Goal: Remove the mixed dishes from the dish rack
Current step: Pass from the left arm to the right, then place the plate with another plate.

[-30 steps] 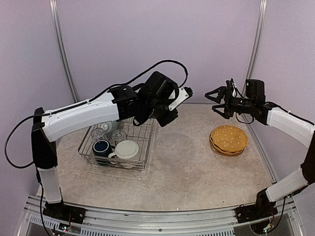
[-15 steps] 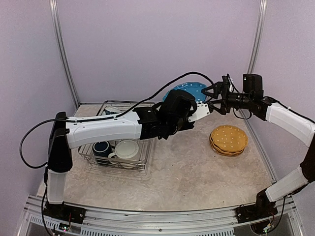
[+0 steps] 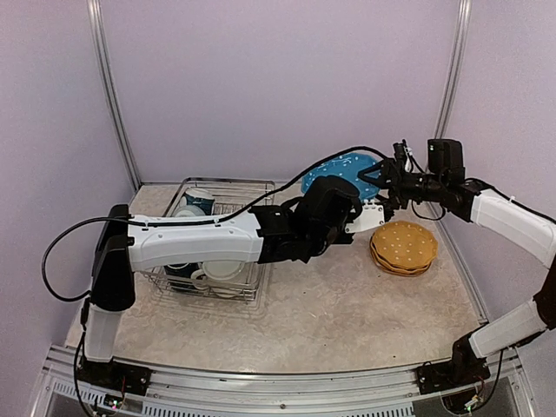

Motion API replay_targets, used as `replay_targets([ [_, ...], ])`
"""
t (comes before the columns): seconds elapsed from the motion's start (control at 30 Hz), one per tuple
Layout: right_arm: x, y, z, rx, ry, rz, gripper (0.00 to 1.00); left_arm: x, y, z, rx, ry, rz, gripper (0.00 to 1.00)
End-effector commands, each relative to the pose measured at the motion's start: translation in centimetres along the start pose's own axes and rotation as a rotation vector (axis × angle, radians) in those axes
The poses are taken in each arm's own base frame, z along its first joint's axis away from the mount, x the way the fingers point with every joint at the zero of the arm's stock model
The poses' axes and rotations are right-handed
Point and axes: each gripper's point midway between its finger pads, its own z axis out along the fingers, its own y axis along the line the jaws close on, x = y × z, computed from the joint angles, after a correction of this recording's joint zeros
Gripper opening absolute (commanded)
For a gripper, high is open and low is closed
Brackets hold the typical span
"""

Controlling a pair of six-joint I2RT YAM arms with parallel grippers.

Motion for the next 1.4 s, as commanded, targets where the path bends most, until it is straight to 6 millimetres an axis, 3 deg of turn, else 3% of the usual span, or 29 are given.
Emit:
replay_targets([
  [0.0,0.2,-0.5,0.5,-0.010,-0.020,0.043,0.49,-2.1,5.6,-1.7,-0.158,-0.053,-0.098,0.00],
  [0.13,-0.1,-0.3,0.0,-0.024,-0.062,0.071,0.04,-1.1,4.6,-1.5,-0.129,-0.009,-0.097,0.00],
  [0.17,-0.2,-0.3,-0.2,-0.030,-0.076,0.074,0.00,-0.7,4.2,-1.5,-0.112,0.005,-0.103,0.01],
  [0.27,-0.7,-0.4,-0.8,-0.042,-0.113,0.076,0.00,0.4,3.1,-2.2,-0.024,0.032,-0.191,0.30],
  [0.4,-1.7,-0.1,-2.0,-0.088,-0.165,0.082,0.00,1.6,2.6,-4.8,0.143,0.053,-0.337,0.74],
  [0.5,-2.3,-1.2,-2.7,-0.078,-0.184,0.085,0.00,2.1,3.0,-6.9,0.229,0.042,-0.431,0.89],
  [0.57,-2.5,-2.5,-3.2,-0.065,-0.181,0.087,0.00,2.4,4.8,-8.6,0.243,0.020,-0.504,0.95],
  [0.77,-2.4,-7.5,-5.8,0.065,-0.199,0.059,0.00,5.3,10.0,-11.6,0.286,-0.009,-0.766,0.99],
  [0.93,-1.9,-11.4,-8.7,0.174,-0.170,0.060,0.00,9.8,14.6,-13.8,0.244,-0.030,-0.934,0.99],
  [1.1,-1.0,-13.7,-10.7,0.196,-0.138,0.100,0.00,14.7,18.2,-15.4,0.196,-0.063,-1.093,0.99],
  [1.23,-0.1,-15.3,-11.6,0.216,-0.113,0.130,0.00,17.4,19.1,-16.0,0.153,-0.064,-1.155,0.99],
  [1.37,0.8,-17.3,-12.5,0.240,-0.095,0.177,0.00,17.9,18.0,-15.7,0.162,-0.047,-1.148,0.99],
])
